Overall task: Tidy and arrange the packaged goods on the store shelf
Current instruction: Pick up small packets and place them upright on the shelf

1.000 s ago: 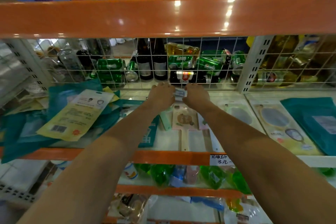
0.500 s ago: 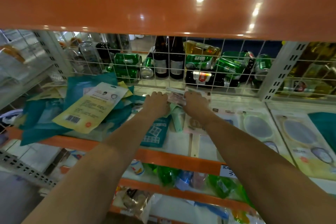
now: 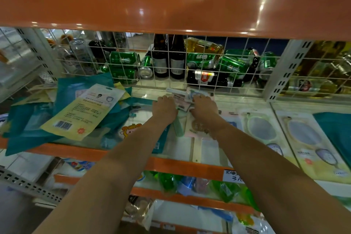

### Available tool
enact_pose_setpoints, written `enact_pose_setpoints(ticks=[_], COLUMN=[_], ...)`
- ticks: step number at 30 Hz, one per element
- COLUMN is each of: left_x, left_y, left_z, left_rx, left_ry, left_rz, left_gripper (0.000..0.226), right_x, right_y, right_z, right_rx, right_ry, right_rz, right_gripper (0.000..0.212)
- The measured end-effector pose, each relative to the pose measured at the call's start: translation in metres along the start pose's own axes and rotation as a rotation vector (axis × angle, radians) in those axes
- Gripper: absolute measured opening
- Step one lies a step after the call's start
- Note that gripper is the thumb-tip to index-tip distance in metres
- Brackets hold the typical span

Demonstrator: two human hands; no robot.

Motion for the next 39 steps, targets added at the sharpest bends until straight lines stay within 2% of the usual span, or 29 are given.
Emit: enact_pose_setpoints(ticks=[4,14,19,23,29,39], left_x=[0.003,0.022,0.020,0.021,0.038,0.069], left_y=[0.000,0.013,0.020,0.028,0.036,0.045], left_z=[-0.004,-0.016,-0.029,-0.039,-0.048,-0.038], left_rx=[0.048,0.037,0.116,0.124,0.071,-0.041], left_ry=[0.101,0.248,0.349,0.362,0.192,0.271], left_rz=[-0.045,-0.071,-0.111,-0.116,-0.024,0.141], left_gripper=[0.041,0.036,0.033,0.040,0.036,0.041], right_x=[0.004,0.014,0.018,0.021,0.031,0.054], right_y=[0.003,0.016,0.023,0.032,0.044,0.061], right_z=[0.010,0.005,-0.003,-0.008,-0.011,-0.009], right_rx=[-0.032,-0.051,-0.047,-0.056,-0.068,-0.136], right_ry=[-0.013,-0.028,-0.024,-0.014,-0.004,0.011], right_rz=[0.004,0.035,0.043,0.060,0.082,0.157], right_gripper=[0.047,0.046,0.045,0.045,0.044,0.038])
Point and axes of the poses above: each hand's wrist, its own y-axis away from the middle knuckle, its own x-axis out of the back of the hand, z = x × y, the point moved 6 cm from there along -y, towards the middle knuckle, and after that the axes turned 4 degrees about x, right-handed, at the moved point
